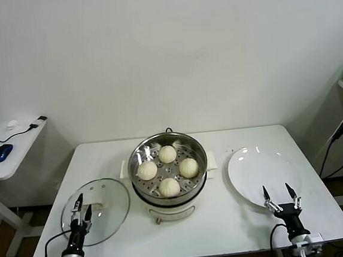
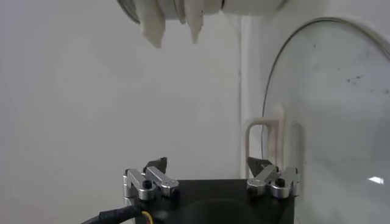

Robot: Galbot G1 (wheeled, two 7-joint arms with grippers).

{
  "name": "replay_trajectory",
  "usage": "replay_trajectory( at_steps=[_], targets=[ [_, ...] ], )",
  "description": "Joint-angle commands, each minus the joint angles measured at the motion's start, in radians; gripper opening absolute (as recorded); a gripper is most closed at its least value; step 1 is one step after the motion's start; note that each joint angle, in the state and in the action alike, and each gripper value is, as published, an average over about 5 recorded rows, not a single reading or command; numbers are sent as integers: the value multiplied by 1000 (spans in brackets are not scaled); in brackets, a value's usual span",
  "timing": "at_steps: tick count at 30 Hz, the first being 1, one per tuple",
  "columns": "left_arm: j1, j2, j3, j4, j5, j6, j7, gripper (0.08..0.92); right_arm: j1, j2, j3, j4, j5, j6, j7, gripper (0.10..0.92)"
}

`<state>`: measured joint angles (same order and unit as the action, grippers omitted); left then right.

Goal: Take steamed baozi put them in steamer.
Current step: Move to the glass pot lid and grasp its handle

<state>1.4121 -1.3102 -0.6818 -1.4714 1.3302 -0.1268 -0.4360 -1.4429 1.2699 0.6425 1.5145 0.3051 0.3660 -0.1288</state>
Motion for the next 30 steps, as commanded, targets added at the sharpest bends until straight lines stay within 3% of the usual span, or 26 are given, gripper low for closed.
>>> replay_trajectory(
  at_steps=[1,19,23,30],
  targets=[
    [-32,2,-2,18,33,13,-6,823,-11,5,6,16,-5,5,-6,823],
    [-47,-8,7,36,45,50,31,815,-17,9,7,18,-16,13,-15,823],
    [-58,-18,11,41,46,54,31,738,-16,8,10,18,-16,13,-14,823],
    [-75,-26,20,61,50,55,37,532,-15,16,10,13,-18,19,-19,823]
  ],
)
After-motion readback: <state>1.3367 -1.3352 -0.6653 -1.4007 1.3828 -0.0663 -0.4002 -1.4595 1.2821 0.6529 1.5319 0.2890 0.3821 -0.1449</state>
